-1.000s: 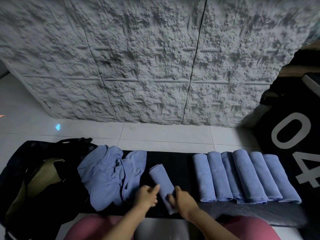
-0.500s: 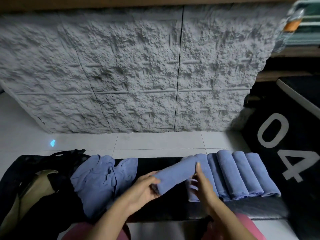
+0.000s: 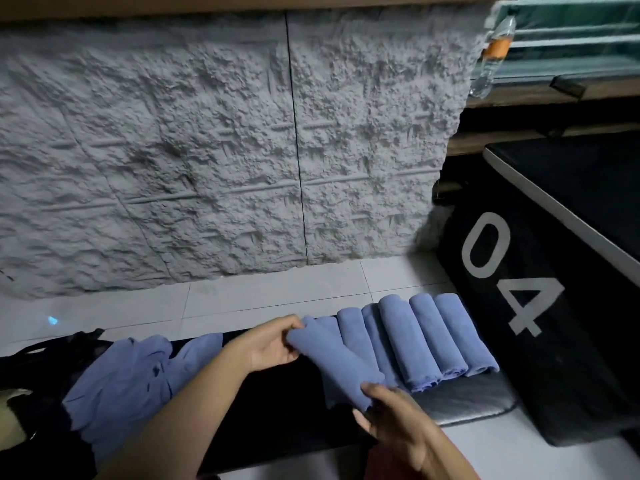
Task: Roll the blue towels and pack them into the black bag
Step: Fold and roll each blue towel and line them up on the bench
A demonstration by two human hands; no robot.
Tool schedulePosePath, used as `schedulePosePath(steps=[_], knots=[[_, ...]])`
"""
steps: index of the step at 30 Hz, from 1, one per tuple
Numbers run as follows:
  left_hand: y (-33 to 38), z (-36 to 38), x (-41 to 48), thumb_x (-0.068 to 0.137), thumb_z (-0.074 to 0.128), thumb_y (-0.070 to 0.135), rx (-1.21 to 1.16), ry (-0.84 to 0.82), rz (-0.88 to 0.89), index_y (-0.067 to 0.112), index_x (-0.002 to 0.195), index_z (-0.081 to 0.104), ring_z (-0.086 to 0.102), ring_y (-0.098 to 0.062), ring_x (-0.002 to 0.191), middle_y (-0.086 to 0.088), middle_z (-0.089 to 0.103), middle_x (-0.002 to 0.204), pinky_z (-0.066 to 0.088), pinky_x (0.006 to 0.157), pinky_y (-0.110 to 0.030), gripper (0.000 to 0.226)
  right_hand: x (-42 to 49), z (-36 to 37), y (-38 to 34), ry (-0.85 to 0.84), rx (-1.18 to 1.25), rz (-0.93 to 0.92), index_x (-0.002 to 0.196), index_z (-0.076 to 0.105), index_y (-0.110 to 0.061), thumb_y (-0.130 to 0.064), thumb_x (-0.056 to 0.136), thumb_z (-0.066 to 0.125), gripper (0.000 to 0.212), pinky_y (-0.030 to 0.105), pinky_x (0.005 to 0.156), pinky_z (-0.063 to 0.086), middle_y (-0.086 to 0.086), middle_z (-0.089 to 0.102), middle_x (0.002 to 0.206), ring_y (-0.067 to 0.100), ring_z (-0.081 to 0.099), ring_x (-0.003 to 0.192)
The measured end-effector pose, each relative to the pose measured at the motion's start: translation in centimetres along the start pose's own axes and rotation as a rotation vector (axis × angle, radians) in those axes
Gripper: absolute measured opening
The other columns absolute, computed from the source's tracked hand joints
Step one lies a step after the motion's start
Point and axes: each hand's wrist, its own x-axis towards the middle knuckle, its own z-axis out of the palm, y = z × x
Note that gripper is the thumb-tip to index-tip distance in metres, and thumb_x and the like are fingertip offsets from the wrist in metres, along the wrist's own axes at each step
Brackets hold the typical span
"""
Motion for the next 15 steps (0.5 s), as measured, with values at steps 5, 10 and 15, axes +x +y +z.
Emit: schedulePosePath(steps=[5, 10, 15], knots=[[0.3, 5.9, 6.2, 0.087, 0.058, 0.002, 0.086, 0.137, 0.156, 0.004, 0.092, 0.063, 0.062, -0.016, 0.076, -0.01, 0.065, 0.085, 0.053, 0.07, -0.024, 0.007, 2.8, -0.8, 1.3, 0.289, 0.199, -0.236, 0.07, 0.056, -0.005, 0.009, 0.08, 0.065, 0.02, 0.014, 0.032, 0.035, 0.008, 0.057, 0.047, 0.009, 0.043, 0.028], [-0.6, 8.7, 9.6, 0.087, 0.062, 0.002, 0.144, 0.245, 0.222, 0.007, 0.089, 0.059, 0.057, -0.013, 0.079, -0.006, 0.06, 0.085, 0.047, 0.07, -0.018, 0.007, 5.1, -0.4, 1.5, 0.443, 0.334, -0.327, 0.086, 0.056, 0.001, 0.015, 0.078, 0.064, 0.018, 0.019, 0.041, 0.05, 0.01, 0.068, 0.063, 0.011, 0.061, 0.042], [-2.0, 9.1, 10.8, 0.083, 0.068, 0.008, 0.29, 0.377, 0.223, 0.011, 0.099, 0.056, 0.054, -0.018, 0.07, -0.008, 0.058, 0.081, 0.045, 0.06, -0.022, 0.021, 7.0, -0.8, 2.4, 0.585, 0.319, -0.403, 0.103, 0.055, 0.008, 0.015, 0.073, 0.07, 0.034, 0.028, 0.056, 0.057, 0.029, 0.063, 0.104, 0.027, 0.063, 0.07]])
